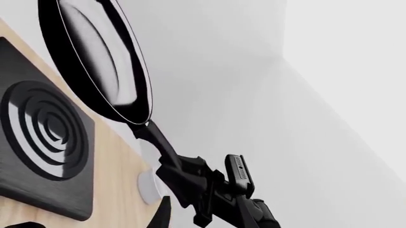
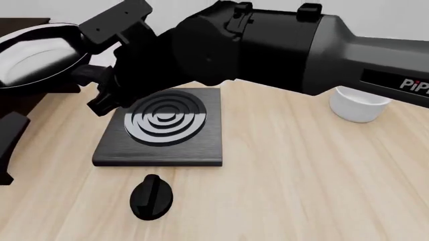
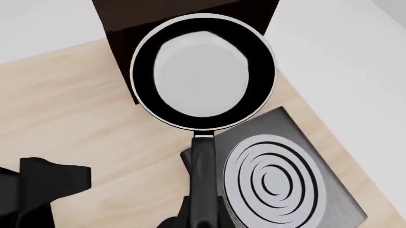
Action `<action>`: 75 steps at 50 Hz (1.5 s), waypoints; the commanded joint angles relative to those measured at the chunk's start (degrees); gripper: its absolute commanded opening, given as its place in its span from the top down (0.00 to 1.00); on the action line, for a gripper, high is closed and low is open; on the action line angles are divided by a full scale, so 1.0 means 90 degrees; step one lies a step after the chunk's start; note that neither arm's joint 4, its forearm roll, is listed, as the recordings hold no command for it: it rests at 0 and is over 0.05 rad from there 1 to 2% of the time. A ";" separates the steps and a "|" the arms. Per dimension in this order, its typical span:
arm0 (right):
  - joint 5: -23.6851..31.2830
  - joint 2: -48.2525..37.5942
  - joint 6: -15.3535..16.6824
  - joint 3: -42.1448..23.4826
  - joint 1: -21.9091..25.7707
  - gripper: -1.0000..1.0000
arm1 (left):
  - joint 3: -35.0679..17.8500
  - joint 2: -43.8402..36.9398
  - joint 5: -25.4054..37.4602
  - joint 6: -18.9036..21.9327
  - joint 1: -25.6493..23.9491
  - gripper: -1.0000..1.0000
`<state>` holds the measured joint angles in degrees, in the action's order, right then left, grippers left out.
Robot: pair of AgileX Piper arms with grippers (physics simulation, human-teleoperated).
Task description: Put the frying pan on the cabinet shelf.
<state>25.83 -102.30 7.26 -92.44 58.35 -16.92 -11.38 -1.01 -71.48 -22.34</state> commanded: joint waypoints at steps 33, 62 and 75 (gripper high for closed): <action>-0.0221 -0.0205 -0.0034 -0.0405 0.0473 1.00 | 0.0235 -0.0132 -0.0258 -0.0052 -0.0037 0.00; -0.0425 -0.0034 0.0028 -0.0082 0.0484 1.00 | 0.0242 -0.0149 -0.0221 -0.0018 -0.0001 0.00; -0.0576 0.0136 0.0120 0.0111 0.0550 1.00 | 0.0298 -0.0183 -0.0280 -0.0028 0.0003 0.00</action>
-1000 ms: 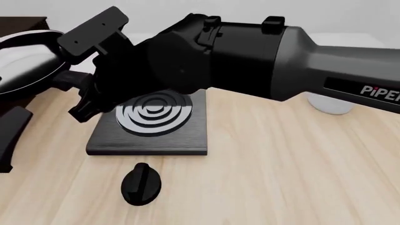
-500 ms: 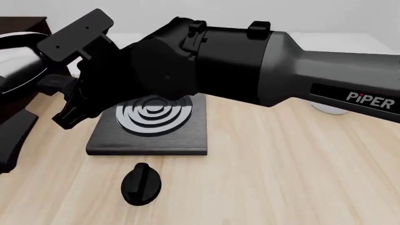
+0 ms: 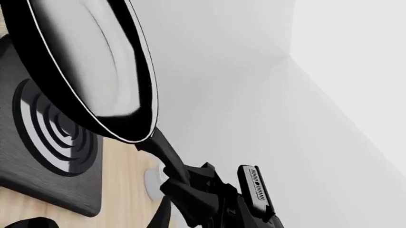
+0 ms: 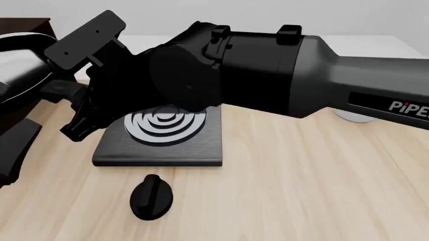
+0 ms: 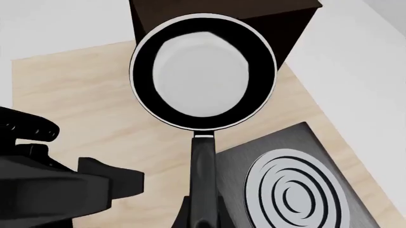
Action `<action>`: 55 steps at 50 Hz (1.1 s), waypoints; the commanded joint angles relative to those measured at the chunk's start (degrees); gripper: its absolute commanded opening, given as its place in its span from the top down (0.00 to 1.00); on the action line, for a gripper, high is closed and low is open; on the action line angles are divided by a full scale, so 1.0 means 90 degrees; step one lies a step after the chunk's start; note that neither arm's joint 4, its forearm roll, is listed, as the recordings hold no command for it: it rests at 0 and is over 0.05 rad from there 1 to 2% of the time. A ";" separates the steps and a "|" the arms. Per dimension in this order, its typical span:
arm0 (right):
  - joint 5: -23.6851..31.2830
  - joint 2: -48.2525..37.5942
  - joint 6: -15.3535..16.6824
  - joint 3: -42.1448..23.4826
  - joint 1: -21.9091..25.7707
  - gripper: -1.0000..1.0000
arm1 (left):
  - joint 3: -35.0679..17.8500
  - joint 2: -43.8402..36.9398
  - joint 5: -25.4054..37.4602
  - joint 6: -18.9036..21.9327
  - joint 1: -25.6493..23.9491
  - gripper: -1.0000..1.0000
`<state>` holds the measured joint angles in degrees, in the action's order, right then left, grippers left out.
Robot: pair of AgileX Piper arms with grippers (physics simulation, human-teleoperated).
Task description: Put the frying pan on the cabinet shelf.
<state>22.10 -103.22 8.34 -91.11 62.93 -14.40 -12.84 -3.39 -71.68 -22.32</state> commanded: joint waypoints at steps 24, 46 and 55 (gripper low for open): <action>-0.0203 0.0464 -0.0015 0.0088 0.0180 1.00 | 0.0031 -0.0009 -0.0003 -0.0008 0.0079 0.00; -0.0340 0.0483 -0.0027 0.0260 0.0466 1.00 | 0.0062 -0.0057 -0.0058 -0.0013 0.0092 0.00; -0.0313 0.0523 -0.0056 0.0240 0.0578 1.00 | 0.0104 -0.0087 -0.0096 0.0005 0.0089 0.00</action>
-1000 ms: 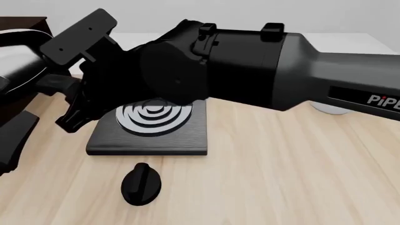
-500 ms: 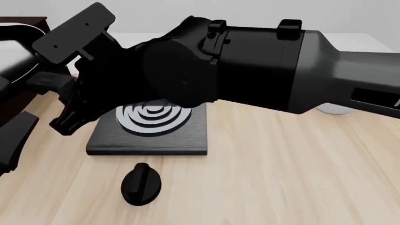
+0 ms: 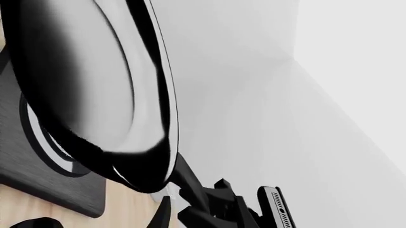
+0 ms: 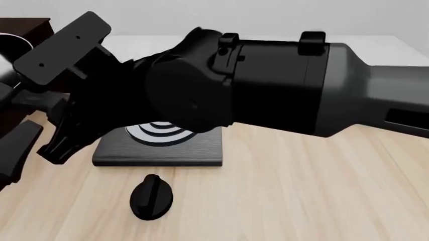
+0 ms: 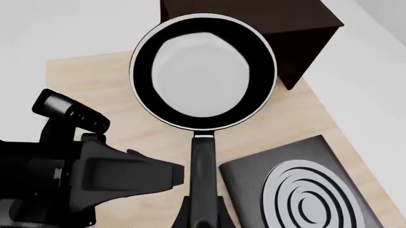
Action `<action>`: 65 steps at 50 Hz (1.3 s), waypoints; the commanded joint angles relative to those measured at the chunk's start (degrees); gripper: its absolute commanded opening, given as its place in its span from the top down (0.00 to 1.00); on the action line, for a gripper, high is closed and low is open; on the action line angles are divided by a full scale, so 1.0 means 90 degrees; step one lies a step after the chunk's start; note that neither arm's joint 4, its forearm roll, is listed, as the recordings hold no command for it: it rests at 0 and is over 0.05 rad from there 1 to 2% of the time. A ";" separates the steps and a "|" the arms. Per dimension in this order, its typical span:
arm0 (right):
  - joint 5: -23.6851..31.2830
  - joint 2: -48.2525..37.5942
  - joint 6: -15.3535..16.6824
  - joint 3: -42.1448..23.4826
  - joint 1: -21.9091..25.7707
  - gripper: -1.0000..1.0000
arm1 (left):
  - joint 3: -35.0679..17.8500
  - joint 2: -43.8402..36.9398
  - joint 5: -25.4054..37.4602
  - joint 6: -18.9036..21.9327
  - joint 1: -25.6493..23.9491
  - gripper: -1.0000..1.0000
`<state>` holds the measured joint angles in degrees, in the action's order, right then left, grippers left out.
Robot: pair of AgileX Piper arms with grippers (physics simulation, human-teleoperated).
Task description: Put the frying pan on the cabinet shelf.
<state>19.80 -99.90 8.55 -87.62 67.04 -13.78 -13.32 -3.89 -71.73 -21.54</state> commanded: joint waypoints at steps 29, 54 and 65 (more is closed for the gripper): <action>-0.0173 0.0235 -0.0114 -0.0009 0.0467 1.00 | 0.0084 -0.0095 -0.0071 0.0050 0.0015 0.00; -0.0176 0.0218 -0.0138 -0.0001 0.0720 1.00 | 0.0103 -0.0070 -0.0075 0.0030 0.0098 0.00; -0.0141 0.0324 -0.0169 -0.0037 0.0764 1.00 | 0.0139 -0.0038 -0.0084 -0.0052 0.0266 1.00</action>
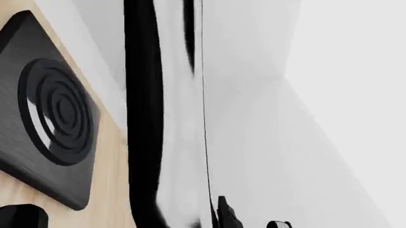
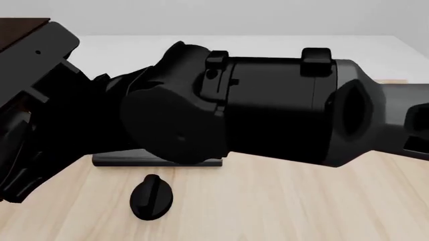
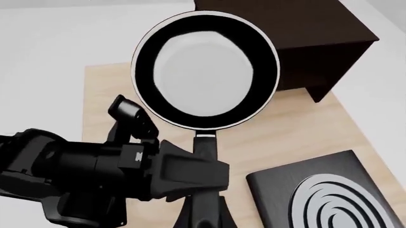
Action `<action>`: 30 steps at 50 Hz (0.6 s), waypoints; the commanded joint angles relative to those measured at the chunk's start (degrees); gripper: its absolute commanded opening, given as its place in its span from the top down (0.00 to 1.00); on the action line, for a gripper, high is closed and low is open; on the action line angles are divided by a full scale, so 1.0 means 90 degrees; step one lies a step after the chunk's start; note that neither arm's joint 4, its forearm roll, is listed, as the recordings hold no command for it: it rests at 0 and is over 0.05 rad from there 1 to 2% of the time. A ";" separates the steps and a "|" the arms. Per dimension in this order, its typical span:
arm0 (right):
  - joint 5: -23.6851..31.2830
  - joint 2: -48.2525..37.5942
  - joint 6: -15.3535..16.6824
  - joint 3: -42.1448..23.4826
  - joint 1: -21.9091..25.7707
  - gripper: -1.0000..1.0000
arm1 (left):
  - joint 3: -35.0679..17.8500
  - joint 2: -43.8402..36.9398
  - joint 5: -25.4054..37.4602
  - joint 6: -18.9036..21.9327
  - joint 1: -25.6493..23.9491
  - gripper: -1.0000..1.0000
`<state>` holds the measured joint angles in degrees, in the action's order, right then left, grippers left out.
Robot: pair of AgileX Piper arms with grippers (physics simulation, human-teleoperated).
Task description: Put the frying pan on the cabinet shelf.
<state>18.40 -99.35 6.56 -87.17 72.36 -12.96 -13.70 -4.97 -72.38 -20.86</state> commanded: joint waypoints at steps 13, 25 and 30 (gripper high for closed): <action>-0.0006 0.1008 -0.0148 0.0369 0.0196 0.00 | 0.0006 0.0039 0.0117 0.0101 0.0330 1.00; -0.0153 0.2808 -0.0364 0.1509 -0.0538 0.00 | -0.0046 0.0045 0.0144 0.0100 0.0310 1.00; -0.0121 0.3996 -0.0731 0.2147 -0.1185 0.00 | 0.0028 0.0061 0.0090 0.0088 0.0304 1.00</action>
<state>17.20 -78.22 3.17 -76.02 68.46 -12.25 -13.51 -3.07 -71.77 -18.32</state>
